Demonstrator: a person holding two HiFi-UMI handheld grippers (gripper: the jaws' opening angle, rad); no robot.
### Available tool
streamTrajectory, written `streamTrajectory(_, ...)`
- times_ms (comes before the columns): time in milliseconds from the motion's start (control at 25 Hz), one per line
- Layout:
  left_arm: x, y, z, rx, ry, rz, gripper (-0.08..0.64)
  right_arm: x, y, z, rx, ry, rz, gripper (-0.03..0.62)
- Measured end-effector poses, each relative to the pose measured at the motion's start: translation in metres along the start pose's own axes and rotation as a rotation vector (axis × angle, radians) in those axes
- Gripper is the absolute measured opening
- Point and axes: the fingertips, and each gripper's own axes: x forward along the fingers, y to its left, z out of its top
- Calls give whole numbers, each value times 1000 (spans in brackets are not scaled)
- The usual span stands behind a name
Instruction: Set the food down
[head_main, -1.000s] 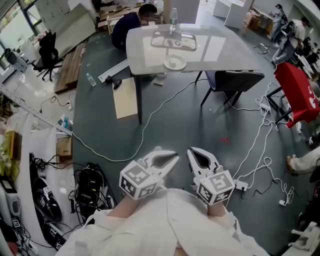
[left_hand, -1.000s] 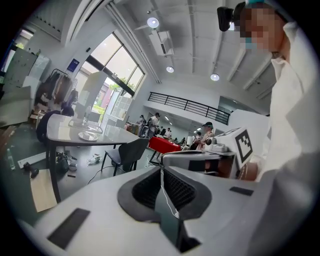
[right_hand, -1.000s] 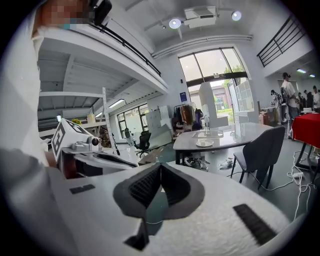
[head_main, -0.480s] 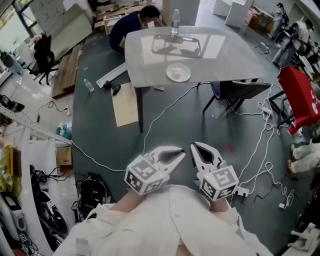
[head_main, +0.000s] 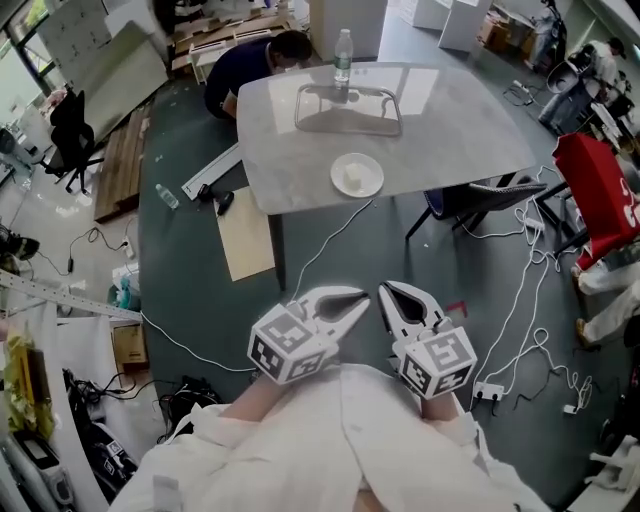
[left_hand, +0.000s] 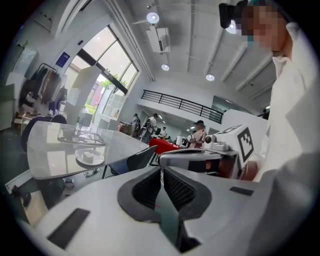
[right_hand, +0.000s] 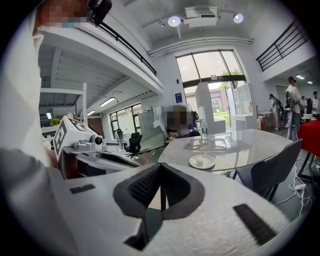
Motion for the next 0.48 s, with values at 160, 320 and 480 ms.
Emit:
streamTrajectory(160,5,26,6,-17,11,-7,29,25,-16,10,29,-11,-21,3)
streamTrajectory(320,7,38,1,-55,25,-23,29,38,-11,7,45,2,-2,3)
streamTrajectory(480,14,45,-3,-78,40,-34,29,44,-20,-3,66,29,-10,3)
